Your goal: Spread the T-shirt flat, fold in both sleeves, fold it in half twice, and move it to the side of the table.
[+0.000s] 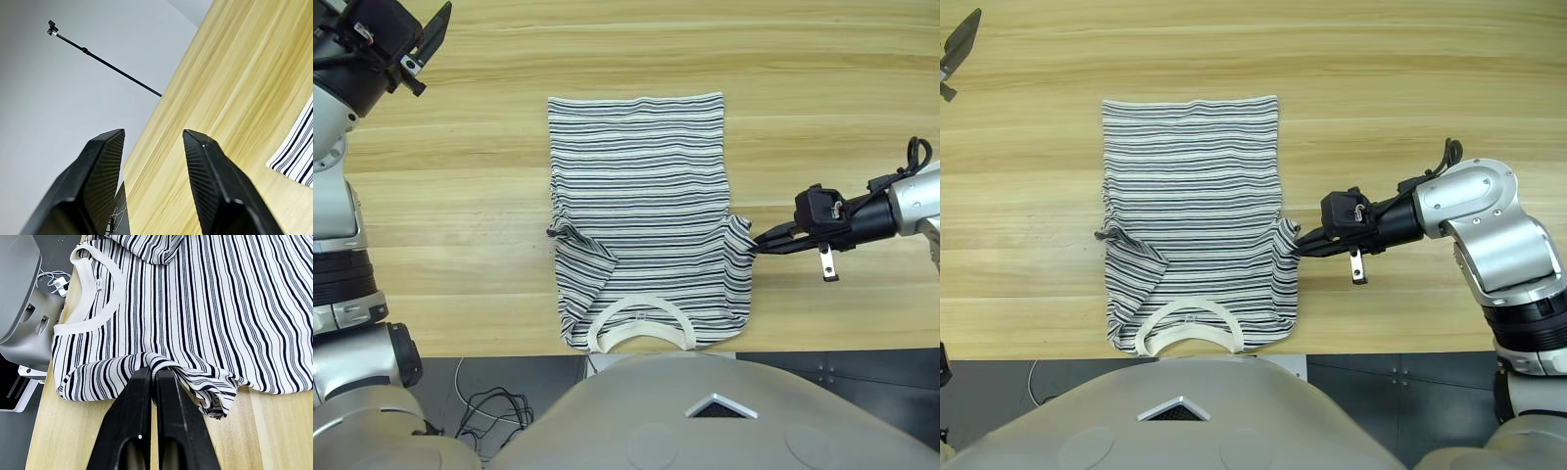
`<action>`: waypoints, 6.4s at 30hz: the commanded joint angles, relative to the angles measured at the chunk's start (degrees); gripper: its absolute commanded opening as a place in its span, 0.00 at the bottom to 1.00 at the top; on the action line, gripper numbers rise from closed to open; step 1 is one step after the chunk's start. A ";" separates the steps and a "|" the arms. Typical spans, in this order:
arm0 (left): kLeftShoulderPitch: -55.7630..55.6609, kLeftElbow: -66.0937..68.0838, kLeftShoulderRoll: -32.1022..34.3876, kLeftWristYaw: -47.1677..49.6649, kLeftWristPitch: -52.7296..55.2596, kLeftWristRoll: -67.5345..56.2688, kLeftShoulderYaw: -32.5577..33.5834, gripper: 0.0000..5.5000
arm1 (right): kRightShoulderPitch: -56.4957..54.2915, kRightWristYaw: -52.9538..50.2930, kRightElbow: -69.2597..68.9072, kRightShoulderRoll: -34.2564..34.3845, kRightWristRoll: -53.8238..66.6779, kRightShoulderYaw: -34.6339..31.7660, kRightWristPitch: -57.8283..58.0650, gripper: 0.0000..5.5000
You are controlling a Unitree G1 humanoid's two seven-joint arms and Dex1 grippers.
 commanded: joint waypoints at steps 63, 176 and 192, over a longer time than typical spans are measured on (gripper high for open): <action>0.02 -0.64 -0.93 -0.62 1.13 -1.00 -1.32 0.41 | -7.73 -6.50 8.19 18.86 -9.42 16.65 -1.63 0.17; 48.54 -13.18 13.32 -12.92 -38.34 13.85 -16.55 0.82 | 9.35 -27.44 33.24 6.62 -31.06 23.05 -89.47 0.59; 46.31 -14.36 13.68 -13.59 -36.92 13.86 -19.25 0.44 | 1.59 -25.16 42.22 10.78 -28.20 24.64 -88.29 0.13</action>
